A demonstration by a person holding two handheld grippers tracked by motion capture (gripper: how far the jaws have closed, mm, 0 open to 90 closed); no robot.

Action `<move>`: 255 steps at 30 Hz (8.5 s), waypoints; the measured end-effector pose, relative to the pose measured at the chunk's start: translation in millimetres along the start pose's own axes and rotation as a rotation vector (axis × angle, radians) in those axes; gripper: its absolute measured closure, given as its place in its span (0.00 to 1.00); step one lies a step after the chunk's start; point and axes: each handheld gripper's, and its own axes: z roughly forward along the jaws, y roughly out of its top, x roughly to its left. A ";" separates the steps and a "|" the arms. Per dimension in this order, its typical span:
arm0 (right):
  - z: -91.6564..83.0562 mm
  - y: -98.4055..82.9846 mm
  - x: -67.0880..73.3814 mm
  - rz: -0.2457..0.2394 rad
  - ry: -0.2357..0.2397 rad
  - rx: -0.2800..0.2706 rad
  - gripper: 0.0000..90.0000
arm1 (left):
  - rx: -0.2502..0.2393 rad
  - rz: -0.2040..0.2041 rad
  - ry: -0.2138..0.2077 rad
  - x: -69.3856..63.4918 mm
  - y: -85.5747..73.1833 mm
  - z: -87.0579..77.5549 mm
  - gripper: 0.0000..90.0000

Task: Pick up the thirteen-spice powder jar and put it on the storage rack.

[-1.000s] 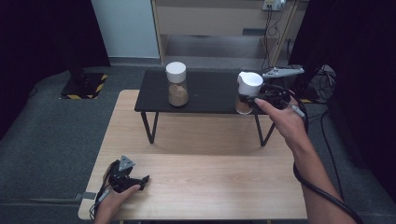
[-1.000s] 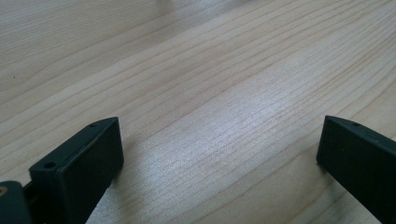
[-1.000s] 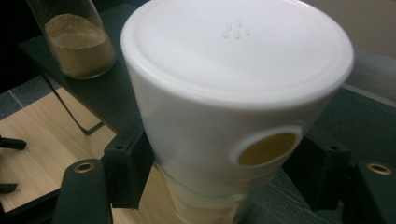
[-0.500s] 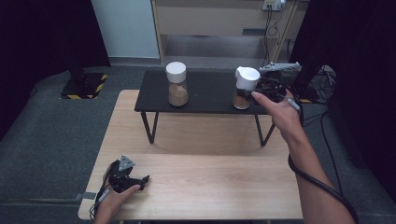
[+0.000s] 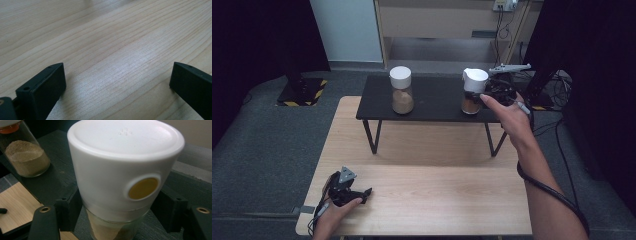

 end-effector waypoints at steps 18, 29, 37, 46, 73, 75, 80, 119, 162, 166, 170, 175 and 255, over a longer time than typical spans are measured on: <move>5.1 -5.5 -2.3 0.023 0.003 -0.032 0.35 | 0.000 0.000 0.000 0.0 0.0 0.0 0.00; 0.6 -12.4 -2.6 0.016 0.006 -0.046 0.35 | 0.000 0.000 0.000 -0.1 -0.1 0.0 0.00; -0.2 -12.9 -2.4 0.008 0.011 -0.041 0.34 | 0.000 0.000 0.000 -0.1 -0.1 0.0 0.00; -1.3 -16.1 -1.1 -0.002 0.014 -0.043 0.34 | 0.000 0.000 0.000 0.0 0.0 0.0 0.00; -1.7 -17.8 -2.4 0.014 0.024 -0.023 0.21 | 0.000 0.000 0.000 0.0 0.1 0.0 0.00; -2.3 -18.9 -2.3 0.012 0.019 -0.017 0.16 | 0.000 0.000 0.000 0.0 0.1 0.0 0.00; -7.4 -22.2 -3.5 0.015 0.019 -0.030 0.09 | 0.000 0.000 0.000 0.0 0.1 -0.1 0.00; -59.9 -53.4 19.3 -0.057 0.036 0.001 0.06 | -0.001 -0.003 0.001 -0.4 -0.1 0.0 0.00; -43.8 -161.9 68.9 -0.051 0.065 0.123 0.06 | 0.000 -0.002 0.003 -2.9 1.8 1.9 0.00; -37.6 -171.2 72.1 -0.042 0.060 0.142 0.06 | 0.000 -0.006 0.007 -4.7 1.6 1.5 0.00; -33.5 -177.1 75.0 -0.050 0.057 0.153 0.06 | 0.000 -0.015 0.016 -7.1 1.9 1.9 0.00; -29.5 -182.0 78.1 -0.061 0.059 0.174 0.06 | 0.000 -0.015 0.016 -7.2 1.9 1.9 0.00; -18.6 -272.3 25.6 0.122 -0.214 0.227 0.05 | 0.000 -0.023 0.025 -10.5 1.7 1.5 0.00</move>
